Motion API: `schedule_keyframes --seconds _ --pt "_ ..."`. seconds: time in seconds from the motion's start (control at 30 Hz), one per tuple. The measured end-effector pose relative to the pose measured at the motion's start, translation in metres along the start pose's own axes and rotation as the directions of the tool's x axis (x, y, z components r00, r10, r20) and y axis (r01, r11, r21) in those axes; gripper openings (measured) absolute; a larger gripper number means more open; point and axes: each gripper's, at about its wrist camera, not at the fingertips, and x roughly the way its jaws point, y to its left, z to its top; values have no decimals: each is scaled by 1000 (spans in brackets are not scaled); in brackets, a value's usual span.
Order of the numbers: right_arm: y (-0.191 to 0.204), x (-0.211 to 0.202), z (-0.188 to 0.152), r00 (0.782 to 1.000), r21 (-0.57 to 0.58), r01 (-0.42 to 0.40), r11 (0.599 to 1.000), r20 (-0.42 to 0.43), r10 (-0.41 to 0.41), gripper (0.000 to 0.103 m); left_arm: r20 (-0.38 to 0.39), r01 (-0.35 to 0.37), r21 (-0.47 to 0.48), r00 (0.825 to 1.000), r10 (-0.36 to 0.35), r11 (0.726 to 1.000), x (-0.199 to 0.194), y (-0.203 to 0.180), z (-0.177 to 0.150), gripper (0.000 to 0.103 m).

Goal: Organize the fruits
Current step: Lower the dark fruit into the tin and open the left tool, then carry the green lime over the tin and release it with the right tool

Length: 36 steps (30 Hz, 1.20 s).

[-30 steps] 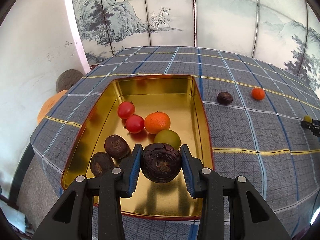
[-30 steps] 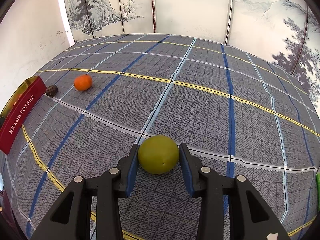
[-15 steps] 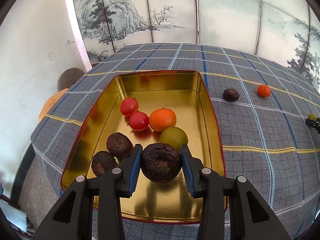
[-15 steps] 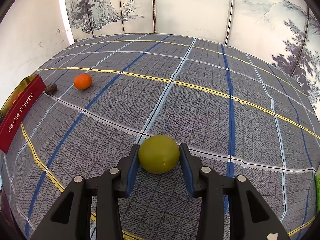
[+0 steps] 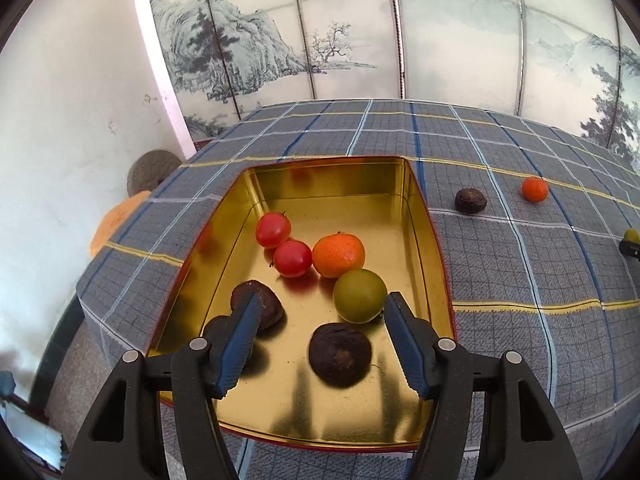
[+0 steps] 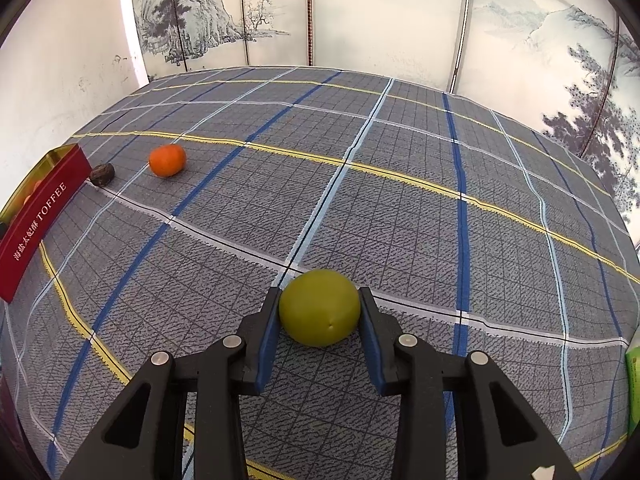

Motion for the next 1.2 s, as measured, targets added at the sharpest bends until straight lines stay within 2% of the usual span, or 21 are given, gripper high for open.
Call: schedule_keyframes --seconds 0.3,0.5,0.67,0.8,0.93,1.2 --pt "12 -5 -2 1000 -16 -30 999 -3 30 34 11 -7 14 1000 6 1000 -6 -3 2 65" --pt "42 -19 11 996 -53 -82 995 28 84 34 14 -14 10 1000 14 1000 -9 2 0 66" --pt "86 -30 22 989 -113 -134 984 46 140 34 12 -28 -1 1000 28 1000 -10 10 -3 70" --pt "125 -42 34 974 -163 -206 965 62 218 34 13 -43 -9 999 43 999 -11 15 -5 71" --pt "170 -53 52 948 -226 -287 931 71 310 34 17 -53 -18 998 53 998 -11 21 -7 72" --pt "247 -41 79 899 -300 -412 861 20 437 34 19 -60 -37 998 60 998 -12 32 -12 73"
